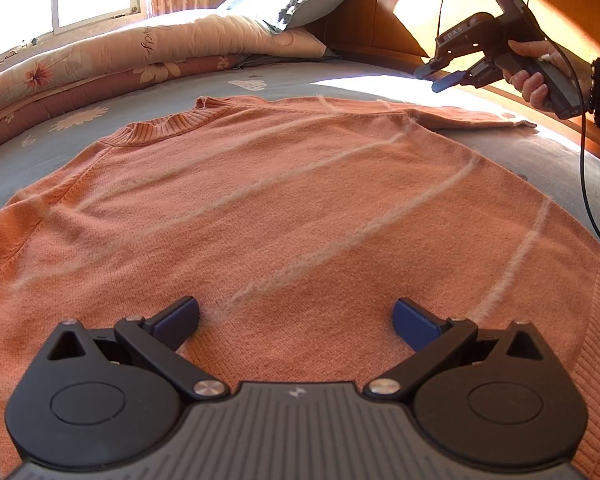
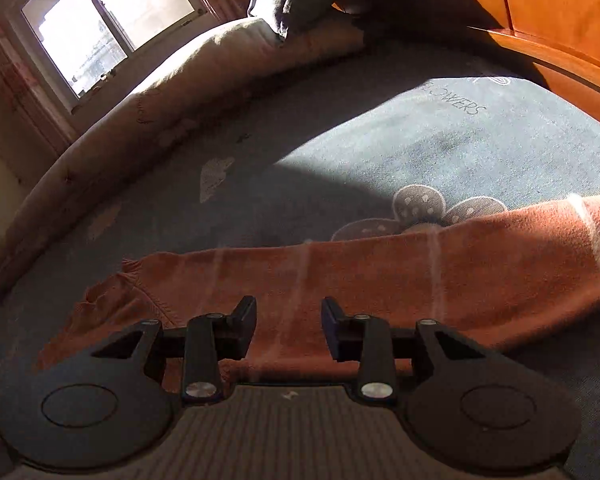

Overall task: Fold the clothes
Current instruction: 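Lay the sleeve down and smooth it with the open right gripper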

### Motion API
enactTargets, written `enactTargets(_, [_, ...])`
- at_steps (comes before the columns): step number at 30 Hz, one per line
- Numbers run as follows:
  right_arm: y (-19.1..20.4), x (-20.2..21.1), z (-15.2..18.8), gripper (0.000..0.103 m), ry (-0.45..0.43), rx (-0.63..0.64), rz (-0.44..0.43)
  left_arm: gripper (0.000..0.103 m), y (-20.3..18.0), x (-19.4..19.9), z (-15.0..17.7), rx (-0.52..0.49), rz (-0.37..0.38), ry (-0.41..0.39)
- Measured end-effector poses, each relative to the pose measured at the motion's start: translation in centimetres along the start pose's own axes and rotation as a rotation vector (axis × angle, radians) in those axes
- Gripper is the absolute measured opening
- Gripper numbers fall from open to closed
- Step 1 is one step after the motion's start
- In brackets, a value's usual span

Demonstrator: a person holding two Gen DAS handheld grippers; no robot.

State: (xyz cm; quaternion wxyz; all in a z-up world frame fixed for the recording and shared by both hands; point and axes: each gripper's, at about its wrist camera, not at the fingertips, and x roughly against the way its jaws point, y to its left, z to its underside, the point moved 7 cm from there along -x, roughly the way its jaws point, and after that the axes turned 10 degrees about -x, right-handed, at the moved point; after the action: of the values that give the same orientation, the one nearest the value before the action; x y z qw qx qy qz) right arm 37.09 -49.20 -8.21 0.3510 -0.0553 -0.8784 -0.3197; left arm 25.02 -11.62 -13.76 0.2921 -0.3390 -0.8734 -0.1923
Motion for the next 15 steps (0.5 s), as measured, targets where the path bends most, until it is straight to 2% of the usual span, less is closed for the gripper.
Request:
enactTargets(4, [2.3,-4.1,-1.5,0.04,0.017,0.171,0.043,0.102,0.1,0.0,0.0,0.001,0.004,-0.001])
enactTargets(10, [1.1,-9.1,-4.1,0.041,0.068,0.327,0.076,0.102,0.1,-0.1,0.0,0.003,0.009,-0.003])
enactTargets(12, [0.4,-10.2,-4.3,0.05,0.096,0.359,0.054,0.102,0.1,-0.1,0.1,0.004,0.01,-0.004])
enactTargets(15, [-0.3,-11.2,-4.0,0.055,0.125,0.409,0.025,0.102,0.2,-0.1,0.1,0.005,0.012,-0.005])
